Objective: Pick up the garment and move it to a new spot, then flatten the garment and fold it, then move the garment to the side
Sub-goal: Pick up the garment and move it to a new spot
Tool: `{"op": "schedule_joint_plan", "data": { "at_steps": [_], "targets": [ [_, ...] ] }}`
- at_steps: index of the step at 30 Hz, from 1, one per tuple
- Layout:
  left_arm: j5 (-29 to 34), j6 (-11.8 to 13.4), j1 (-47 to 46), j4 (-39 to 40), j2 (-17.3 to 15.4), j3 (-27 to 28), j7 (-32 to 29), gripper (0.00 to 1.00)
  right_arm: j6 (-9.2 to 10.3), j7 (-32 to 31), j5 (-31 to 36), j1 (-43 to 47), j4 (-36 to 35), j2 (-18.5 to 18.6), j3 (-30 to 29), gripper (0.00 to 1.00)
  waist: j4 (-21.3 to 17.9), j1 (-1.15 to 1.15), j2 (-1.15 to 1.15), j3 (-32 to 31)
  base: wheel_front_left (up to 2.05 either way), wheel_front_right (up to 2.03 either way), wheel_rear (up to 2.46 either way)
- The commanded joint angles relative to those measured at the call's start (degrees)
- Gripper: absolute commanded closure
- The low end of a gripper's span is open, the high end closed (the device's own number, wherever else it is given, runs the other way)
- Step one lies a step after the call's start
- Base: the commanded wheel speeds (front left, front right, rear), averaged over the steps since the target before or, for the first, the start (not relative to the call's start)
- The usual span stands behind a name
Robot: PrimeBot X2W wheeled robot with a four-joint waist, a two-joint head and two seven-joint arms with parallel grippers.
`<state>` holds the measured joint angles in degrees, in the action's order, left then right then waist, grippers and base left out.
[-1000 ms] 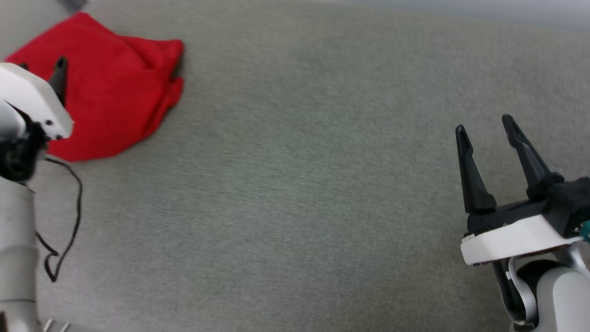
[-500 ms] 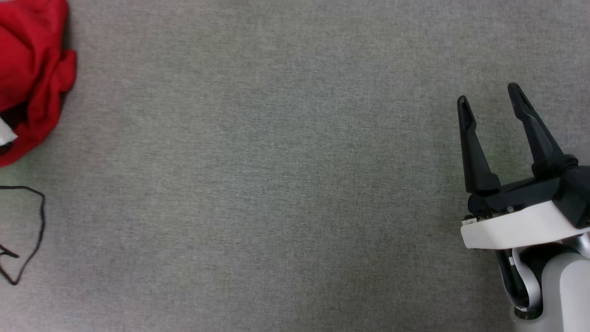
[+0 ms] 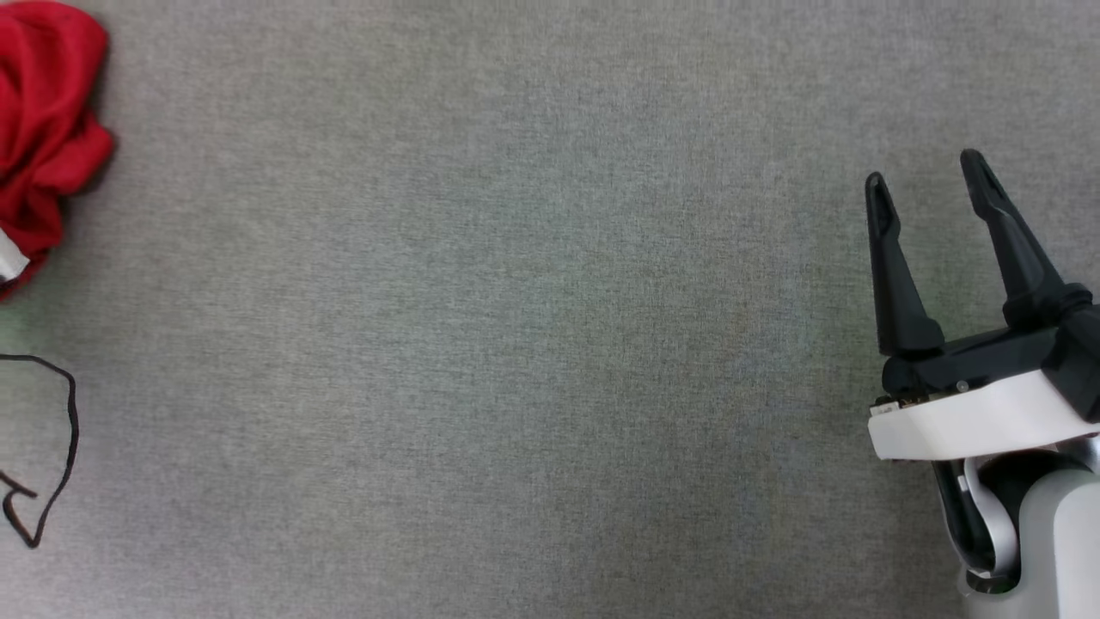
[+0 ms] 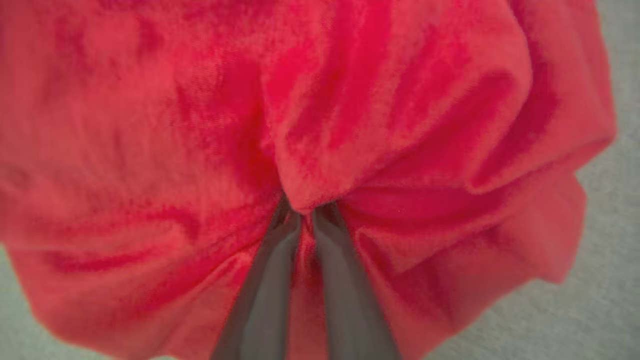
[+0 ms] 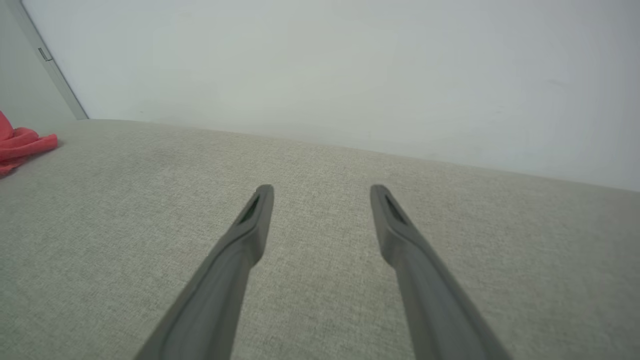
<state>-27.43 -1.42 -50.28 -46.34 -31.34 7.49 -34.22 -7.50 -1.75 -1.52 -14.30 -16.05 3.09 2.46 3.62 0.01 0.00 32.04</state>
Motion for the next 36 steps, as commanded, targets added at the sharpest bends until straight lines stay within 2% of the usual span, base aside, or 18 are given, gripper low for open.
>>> {"op": "schedule_joint_plan", "data": {
  "at_steps": [1,4,7,15,19,28,36],
  "targets": [
    [1.23,0.76,1.01,0.33,0.59,-0.61,3.42,1.00,0.02,0.40,-0.47,0.46,0.62,-0.17,-0.12,0.00,0.73,-0.01,0.00,-2.36,0.00,0.00,0.00],
    [2.71,1.73,0.49,1.63,0.31,-0.81,9.59,1.00,0.02,0.93,-0.82,1.57,1.53,-0.19,-0.12,0.00,1.31,-0.01,0.00,-5.59,0.00,0.00,0.00],
    [3.40,1.81,0.38,2.25,1.39,-1.20,14.96,1.00,0.02,1.61,-1.44,2.47,2.71,-0.22,-0.08,0.00,1.84,-0.01,0.00,-9.19,0.00,0.00,0.00],
    [5.22,0.19,0.07,3.05,3.20,-2.72,29.89,1.00,0.02,3.39,-4.38,5.70,5.49,-0.26,-0.62,0.00,2.10,-0.01,0.00,-17.82,0.00,0.00,0.00],
    [5.87,-0.33,1.07,3.93,4.74,-3.71,35.37,1.00,0.02,3.79,-5.32,7.75,6.23,-0.27,-0.97,0.00,1.71,-0.01,0.00,-21.64,0.00,0.00,0.00],
    [6.06,-0.68,6.67,10.54,10.79,-7.15,39.24,1.00,0.02,3.80,-7.20,12.41,6.53,-0.25,-1.50,0.00,-1.31,-0.01,0.00,-28.35,0.00,0.00,0.00],
    [5.03,-1.58,14.15,20.40,19.74,-12.95,37.59,1.00,0.02,2.73,-7.39,15.16,5.81,-0.26,-1.80,0.00,-5.61,-0.01,0.00,-30.90,0.00,0.00,0.00]
  ]
}}
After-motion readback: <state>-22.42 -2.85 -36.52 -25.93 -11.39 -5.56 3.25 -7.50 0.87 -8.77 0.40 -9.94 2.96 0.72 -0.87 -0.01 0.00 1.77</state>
